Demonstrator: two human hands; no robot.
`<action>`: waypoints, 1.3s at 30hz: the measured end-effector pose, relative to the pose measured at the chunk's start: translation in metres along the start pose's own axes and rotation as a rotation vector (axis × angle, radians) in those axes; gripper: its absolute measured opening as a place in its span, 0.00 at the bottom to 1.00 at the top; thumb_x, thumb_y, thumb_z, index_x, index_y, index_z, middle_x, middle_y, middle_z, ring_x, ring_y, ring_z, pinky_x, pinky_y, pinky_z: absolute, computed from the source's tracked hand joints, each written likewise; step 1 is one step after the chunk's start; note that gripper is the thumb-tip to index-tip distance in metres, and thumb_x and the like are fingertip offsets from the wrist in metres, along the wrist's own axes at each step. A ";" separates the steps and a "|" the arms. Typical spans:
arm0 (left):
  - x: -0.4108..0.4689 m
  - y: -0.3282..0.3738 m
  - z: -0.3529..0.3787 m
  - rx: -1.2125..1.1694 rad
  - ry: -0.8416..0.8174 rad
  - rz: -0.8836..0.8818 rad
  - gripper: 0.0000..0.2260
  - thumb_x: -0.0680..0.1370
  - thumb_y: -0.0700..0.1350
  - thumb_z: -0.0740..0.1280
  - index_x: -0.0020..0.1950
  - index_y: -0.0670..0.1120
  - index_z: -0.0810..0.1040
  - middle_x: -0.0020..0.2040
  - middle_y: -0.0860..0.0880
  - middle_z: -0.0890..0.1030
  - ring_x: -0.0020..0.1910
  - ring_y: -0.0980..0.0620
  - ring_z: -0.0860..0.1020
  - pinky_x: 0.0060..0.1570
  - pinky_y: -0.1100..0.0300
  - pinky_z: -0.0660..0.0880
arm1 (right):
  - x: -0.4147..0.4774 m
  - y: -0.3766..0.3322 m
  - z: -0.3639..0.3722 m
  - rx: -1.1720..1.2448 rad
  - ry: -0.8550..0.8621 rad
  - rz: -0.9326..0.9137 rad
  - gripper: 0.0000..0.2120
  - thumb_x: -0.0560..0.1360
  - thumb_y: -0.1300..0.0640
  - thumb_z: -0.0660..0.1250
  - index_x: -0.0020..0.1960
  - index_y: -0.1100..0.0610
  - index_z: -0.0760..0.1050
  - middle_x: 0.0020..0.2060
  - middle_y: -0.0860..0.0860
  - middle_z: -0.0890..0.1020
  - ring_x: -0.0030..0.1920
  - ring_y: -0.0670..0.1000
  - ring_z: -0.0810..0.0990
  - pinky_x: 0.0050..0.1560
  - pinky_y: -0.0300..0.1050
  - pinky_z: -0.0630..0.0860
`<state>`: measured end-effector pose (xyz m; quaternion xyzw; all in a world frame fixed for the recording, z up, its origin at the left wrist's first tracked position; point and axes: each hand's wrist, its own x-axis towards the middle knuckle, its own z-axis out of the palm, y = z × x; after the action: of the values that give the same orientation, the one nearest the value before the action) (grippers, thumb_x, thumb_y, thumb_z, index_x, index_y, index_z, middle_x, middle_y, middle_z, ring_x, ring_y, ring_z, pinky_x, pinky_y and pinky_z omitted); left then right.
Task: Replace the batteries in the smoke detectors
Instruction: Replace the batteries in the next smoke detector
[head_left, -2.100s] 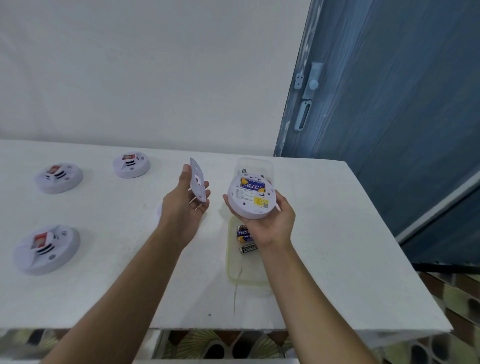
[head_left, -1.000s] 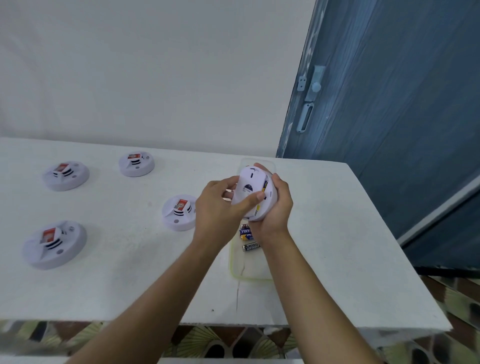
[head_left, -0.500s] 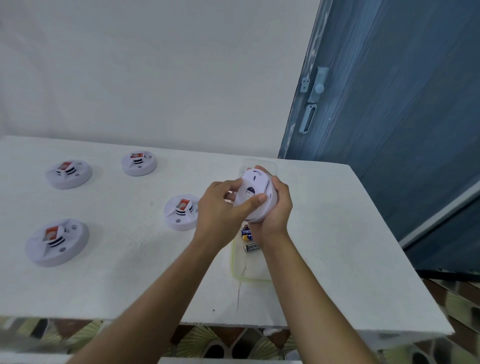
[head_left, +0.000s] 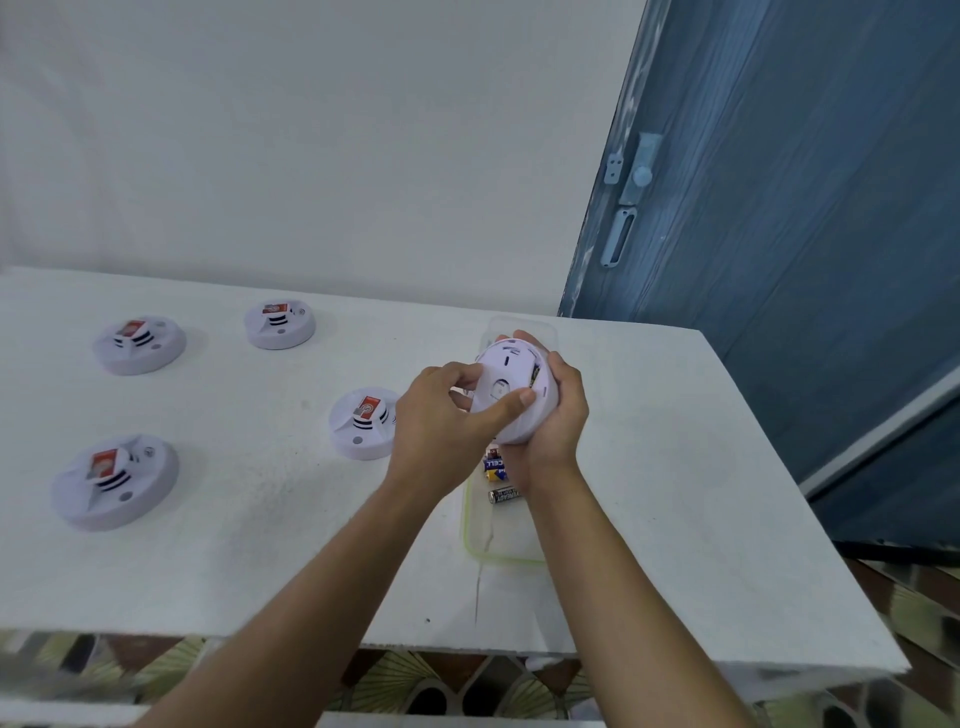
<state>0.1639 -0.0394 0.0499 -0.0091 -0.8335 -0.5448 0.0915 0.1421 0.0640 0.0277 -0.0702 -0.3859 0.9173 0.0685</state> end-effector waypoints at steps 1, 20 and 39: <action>0.000 0.001 0.000 -0.003 0.001 0.003 0.27 0.67 0.62 0.76 0.60 0.49 0.79 0.54 0.54 0.79 0.46 0.59 0.78 0.45 0.62 0.77 | 0.000 0.000 0.000 0.000 0.000 0.004 0.23 0.72 0.46 0.61 0.61 0.57 0.79 0.54 0.58 0.81 0.54 0.59 0.79 0.53 0.52 0.78; 0.000 0.002 0.001 0.032 0.031 0.009 0.27 0.66 0.62 0.76 0.58 0.48 0.80 0.53 0.53 0.79 0.45 0.59 0.79 0.48 0.60 0.77 | -0.005 0.000 0.000 0.018 0.015 0.001 0.18 0.81 0.50 0.55 0.60 0.57 0.79 0.53 0.57 0.81 0.51 0.56 0.81 0.48 0.50 0.80; 0.002 0.001 -0.002 0.049 -0.010 -0.026 0.28 0.66 0.64 0.75 0.59 0.49 0.79 0.53 0.53 0.80 0.46 0.57 0.79 0.47 0.60 0.77 | -0.008 0.000 0.006 0.025 0.025 0.012 0.21 0.75 0.48 0.60 0.62 0.58 0.77 0.54 0.57 0.80 0.52 0.58 0.80 0.47 0.50 0.80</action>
<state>0.1626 -0.0414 0.0518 0.0010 -0.8470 -0.5255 0.0804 0.1486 0.0585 0.0321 -0.0833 -0.3729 0.9216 0.0688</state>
